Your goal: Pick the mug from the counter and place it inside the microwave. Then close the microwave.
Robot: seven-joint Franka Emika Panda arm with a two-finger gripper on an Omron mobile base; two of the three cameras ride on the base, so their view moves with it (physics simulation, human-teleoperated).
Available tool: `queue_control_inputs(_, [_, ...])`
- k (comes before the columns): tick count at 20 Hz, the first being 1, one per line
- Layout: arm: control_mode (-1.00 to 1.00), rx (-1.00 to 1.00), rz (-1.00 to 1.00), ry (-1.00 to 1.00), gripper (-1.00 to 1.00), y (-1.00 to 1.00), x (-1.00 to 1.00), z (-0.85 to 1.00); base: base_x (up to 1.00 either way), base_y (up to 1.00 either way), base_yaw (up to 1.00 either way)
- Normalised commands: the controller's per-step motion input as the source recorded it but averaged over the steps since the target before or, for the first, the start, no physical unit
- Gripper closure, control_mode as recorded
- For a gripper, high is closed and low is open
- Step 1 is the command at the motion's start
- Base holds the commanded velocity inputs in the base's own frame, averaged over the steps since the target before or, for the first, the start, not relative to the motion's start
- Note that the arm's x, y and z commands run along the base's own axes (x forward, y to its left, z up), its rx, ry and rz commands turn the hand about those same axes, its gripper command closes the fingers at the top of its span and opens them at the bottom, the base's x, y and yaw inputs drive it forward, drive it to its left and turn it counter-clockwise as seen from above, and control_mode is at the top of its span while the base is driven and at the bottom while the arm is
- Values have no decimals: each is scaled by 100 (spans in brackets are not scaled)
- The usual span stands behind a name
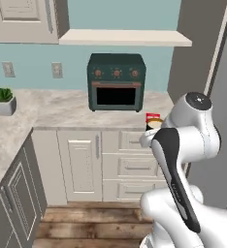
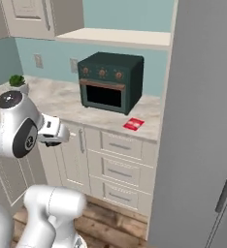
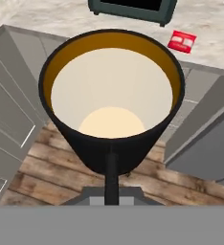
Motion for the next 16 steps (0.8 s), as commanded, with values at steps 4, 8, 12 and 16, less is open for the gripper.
queue_control_inputs(4, [100, 0, 0, 0, 100, 0, 0, 0, -89, -65, 0])
queue_control_inputs(8, [100, 0, 0, 0, 100, 0, 0, 0, -63, -75, -1])
queue_control_inputs(12, [100, 0, 0, 0, 100, 0, 0, 0, -46, -82, -11])
queue_control_inputs(16, [100, 0, 0, 0, 100, 0, 0, 0, -46, -92, -18])
